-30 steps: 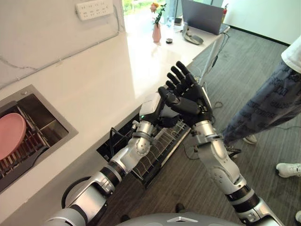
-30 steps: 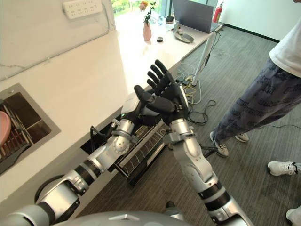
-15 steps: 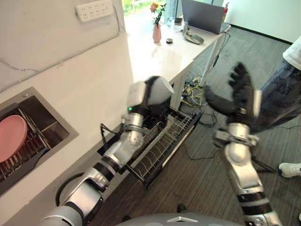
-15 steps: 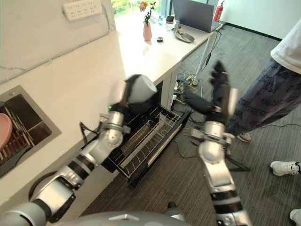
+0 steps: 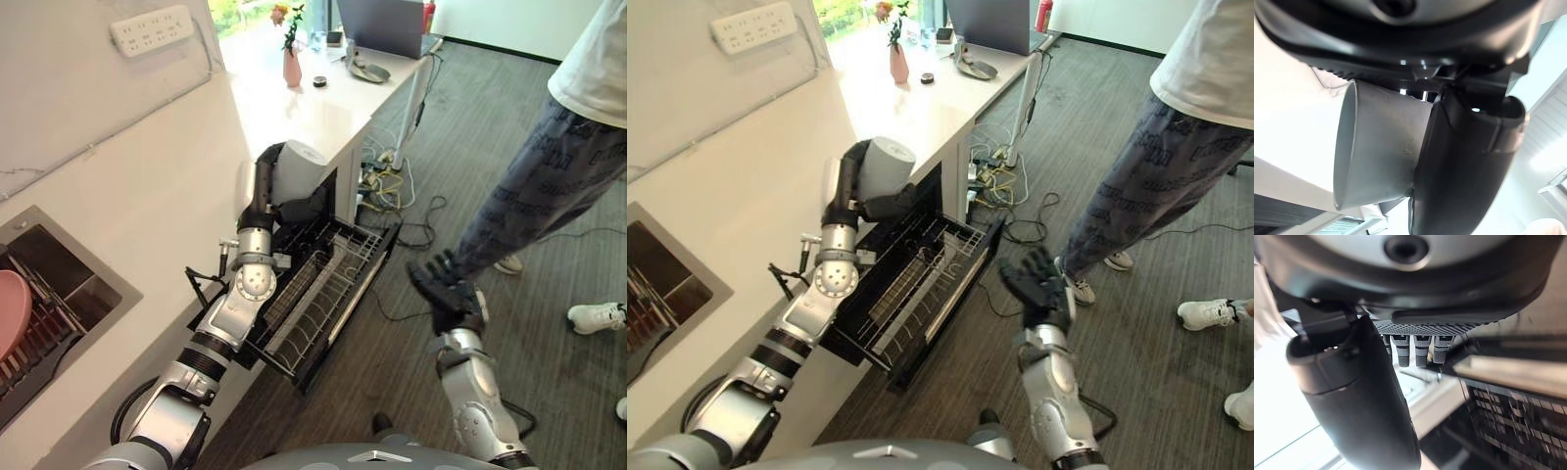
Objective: Place the dishes in the dishwasher.
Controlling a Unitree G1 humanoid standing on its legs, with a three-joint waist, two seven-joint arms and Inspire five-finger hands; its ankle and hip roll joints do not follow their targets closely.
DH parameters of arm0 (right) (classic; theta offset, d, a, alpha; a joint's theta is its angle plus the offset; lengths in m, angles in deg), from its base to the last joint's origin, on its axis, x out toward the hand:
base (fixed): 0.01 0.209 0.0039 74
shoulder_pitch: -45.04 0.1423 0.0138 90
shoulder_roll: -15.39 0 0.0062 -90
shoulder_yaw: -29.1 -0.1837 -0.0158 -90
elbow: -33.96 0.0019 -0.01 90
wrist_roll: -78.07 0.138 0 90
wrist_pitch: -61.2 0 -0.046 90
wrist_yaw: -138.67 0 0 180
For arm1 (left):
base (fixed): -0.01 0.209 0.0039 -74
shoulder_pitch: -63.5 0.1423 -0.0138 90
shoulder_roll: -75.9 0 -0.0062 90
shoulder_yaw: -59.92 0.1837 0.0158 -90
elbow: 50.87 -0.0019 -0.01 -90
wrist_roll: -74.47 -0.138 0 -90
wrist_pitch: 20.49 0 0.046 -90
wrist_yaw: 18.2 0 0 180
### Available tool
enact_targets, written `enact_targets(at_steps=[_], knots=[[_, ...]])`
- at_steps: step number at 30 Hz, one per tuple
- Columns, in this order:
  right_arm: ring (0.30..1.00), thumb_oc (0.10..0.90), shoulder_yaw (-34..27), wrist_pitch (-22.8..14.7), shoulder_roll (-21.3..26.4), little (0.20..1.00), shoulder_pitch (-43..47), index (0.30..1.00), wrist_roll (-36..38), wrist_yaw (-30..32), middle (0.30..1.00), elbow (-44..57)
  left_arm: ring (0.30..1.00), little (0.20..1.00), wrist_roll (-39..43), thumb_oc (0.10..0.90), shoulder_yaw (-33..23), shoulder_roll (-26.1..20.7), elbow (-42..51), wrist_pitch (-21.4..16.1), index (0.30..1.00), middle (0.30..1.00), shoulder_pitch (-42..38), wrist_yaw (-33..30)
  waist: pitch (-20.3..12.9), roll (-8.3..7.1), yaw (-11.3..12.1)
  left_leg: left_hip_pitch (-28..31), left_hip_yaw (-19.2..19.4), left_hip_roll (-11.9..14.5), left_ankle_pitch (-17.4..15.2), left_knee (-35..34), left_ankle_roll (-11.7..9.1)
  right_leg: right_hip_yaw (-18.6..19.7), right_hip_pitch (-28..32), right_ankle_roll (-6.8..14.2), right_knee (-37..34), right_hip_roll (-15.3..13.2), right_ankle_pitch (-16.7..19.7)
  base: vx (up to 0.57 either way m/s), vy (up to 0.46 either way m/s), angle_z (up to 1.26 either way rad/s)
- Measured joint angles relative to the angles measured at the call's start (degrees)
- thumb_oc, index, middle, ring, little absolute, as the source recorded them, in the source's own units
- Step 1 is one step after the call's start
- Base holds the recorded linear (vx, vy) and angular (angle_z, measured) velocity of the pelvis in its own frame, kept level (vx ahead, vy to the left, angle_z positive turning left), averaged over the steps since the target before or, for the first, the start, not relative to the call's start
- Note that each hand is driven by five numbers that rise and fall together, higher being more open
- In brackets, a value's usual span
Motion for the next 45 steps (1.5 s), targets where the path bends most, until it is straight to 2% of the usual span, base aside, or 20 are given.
enact_targets(at_steps=[3, 6, 8, 10, 14, 21, 24, 32, 39, 45], knots=[[0.9, 0.8, 4.96, -0.2, -0.54, 0.9, 4.26, 0.9, 4.76, -4.59, 0.9, 3.56, 0.3, 0.3, 2.04, 0.4, 2.06, 1.45, 2.32, -1.78, 0.3, 0.3, -0.05, 1.3, 0.0, 0.0, 1.29, -0.07, -0.31, -0.03, -0.01, 0.02, 0.03, -0.34, 0.1, 0.0, 0.05, -0.01, 0.0, 0.0, -0.011, 0.06], [0.9, 0.8, 5.33, -1.35, -1.23, 0.9, 9.29, 0.9, 6.83, -6.36, 0.9, 4.66, 0.3, 0.3, 3.4, 0.4, 3.99, 2.03, 2.62, -2.55, 0.3, 0.3, -0.04, 2.27, -0.01, -0.01, 2.55, -0.23, -0.62, -0.15, -0.01, 0.08, 0.03, -0.63, 0.11, -0.01, 0.07, 0.01, -0.01, 0.0, -0.004, 0.1], [0.9, 0.8, 4.99, -4.05, 0.27, 0.9, 14.57, 0.9, 7.13, -6.81, 0.9, 5.58, 0.3, 0.3, 5.05, 0.4, 6.6, 1.83, 2.73, -2.64, 0.3, 0.3, 0.02, 4.15, -0.06, -0.11, 3.75, -0.68, -1.78, -0.17, 0.07, 0.31, 0.13, -1.77, 0.49, -0.05, 0.09, 0.06, -0.03, 0.01, -0.009, 0.22], [0.9, 0.8, 4.28, -4.2, 1.95, 0.9, 15.51, 0.9, 7.03, -6.97, 0.9, 7.09, 0.3, 0.3, 5.86, 0.4, 7.03, 1.65, 2.73, -2.65, 0.3, 0.3, 0.1, 5.56, -0.05, -0.16, 3.97, -0.63, -2.66, -0.22, 0.07, 0.31, 0.13, -2.6, 1.12, -0.1, -0.06, 0.03, -0.08, 0.0, -0.001, 0.22], [0.9, 0.8, 2.62, -4.54, 1.77, 0.9, 15.42, 0.9, 6.77, -7.35, 0.9, 6.93, 0.3, 0.3, 5.86, 0.4, 7.02, 0.28, 2.73, -2.74, 0.3, 0.3, 0.11, 6.27, -0.14, -0.33, 4.01, -0.65, -2.97, -0.22, 0.07, 0.31, 0.13, -3.06, 1.33, -0.2, -0.01, 0.05, -0.28, 0.0, -0.006, 0.07], [0.9, 0.8, 3.63, -4.91, 2.68, 0.9, 15.37, 0.9, 7.16, -7.32, 0.9, 6.91, 0.3, 0.3, 5.85, 0.4, 8.33, -0.15, 2.72, -2.76, 0.3, 0.3, 0.71, 9.25, -0.03, -0.96, 4.61, -0.72, -3.55, -0.16, 0.07, 0.3, 0.13, -3.67, 1.71, -0.21, -0.12, 0.12, -0.28, 0.0, -0.004, 0.03], [0.9, 0.8, 5.02, -4.35, 4.78, 0.9, 15.37, 0.9, 7.08, -7.1, 0.9, 6.91, 0.3, 0.3, 5.78, 0.4, 8.79, -0.14, 2.72, -2.76, 0.3, 0.3, 0.71, 10.0, -0.2, -1.48, 4.74, -0.72, -3.69, -0.13, 0.07, 0.29, 0.13, -3.76, 1.76, -0.24, -0.13, 0.14, -0.31, 0.0, 0.0, 0.0], [0.9, 0.8, 7.47, -0.9, 8.65, 0.9, 15.47, 0.9, 6.46, -6.07, 0.9, 6.92, 0.3, 0.3, 5.71, 0.4, 8.8, -0.24, 2.63, -2.62, 0.3, 0.3, 0.72, 10.49, -0.22, -1.62, 5.31, -0.87, -4.02, -0.14, 0.1, 0.15, 0.17, -4.05, 1.8, -0.25, -0.15, 0.14, -0.33, 0.0, 0.001, 0.0], [0.9, 0.8, 8.3, 1.83, 8.37, 0.9, 15.48, 0.9, 5.27, -5.86, 0.9, 5.14, 0.3, 0.3, 5.71, 0.4, 8.8, -0.23, 2.63, -2.61, 0.3, 0.3, 0.69, 10.47, -0.29, -1.79, 5.5, -0.98, -4.48, -0.18, 0.15, 0.31, 0.22, -4.56, 1.97, -0.25, -0.14, 0.13, -0.33, -0.01, 0.002, 0.03], [0.9, 0.8, 9.06, 2.23, 7.91, 0.9, 16.22, 0.9, 4.35, -6.29, 0.9, 3.07, 0.3, 0.3, 11.7, 0.4, 8.77, -0.89, 2.64, -2.26, 0.3, 0.3, 0.71, 12.8, -0.29, -1.83, 5.71, -0.97, -4.51, -0.18, 0.15, 0.31, 0.22, -4.6, 1.99, -0.25, -0.15, 0.13, -0.33, 0.0, 0.0, 0.0]])
